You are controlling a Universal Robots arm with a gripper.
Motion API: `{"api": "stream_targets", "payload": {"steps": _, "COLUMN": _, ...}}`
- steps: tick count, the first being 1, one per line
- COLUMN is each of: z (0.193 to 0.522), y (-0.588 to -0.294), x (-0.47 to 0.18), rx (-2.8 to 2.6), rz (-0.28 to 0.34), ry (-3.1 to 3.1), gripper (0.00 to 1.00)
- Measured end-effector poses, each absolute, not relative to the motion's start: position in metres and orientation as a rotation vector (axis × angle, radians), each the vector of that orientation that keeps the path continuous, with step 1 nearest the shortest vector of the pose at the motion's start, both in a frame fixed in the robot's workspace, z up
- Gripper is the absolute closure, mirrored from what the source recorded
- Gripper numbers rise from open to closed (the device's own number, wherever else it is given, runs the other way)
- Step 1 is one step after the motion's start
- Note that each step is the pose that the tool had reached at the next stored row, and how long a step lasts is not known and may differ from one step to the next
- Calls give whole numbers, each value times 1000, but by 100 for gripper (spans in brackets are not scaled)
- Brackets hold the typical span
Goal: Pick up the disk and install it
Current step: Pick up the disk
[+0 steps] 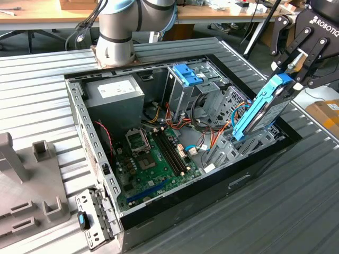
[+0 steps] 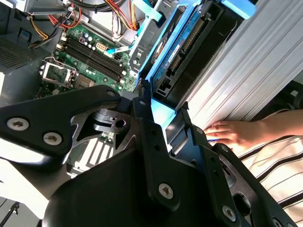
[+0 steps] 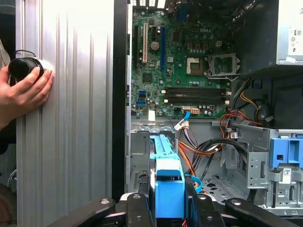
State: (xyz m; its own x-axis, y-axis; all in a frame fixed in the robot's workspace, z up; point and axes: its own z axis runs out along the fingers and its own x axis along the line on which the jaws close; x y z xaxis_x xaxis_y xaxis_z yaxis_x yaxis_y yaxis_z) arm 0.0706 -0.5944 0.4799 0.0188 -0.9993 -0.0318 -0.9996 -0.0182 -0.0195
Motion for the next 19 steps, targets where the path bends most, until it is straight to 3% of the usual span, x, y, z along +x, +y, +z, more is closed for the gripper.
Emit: {"api": "stream_targets", "payload": {"steps": 19, "z": 461, "y": -588, "x": 65, "rx": -2209, "rz": -1, "ry": 2166, "gripper": 64}}
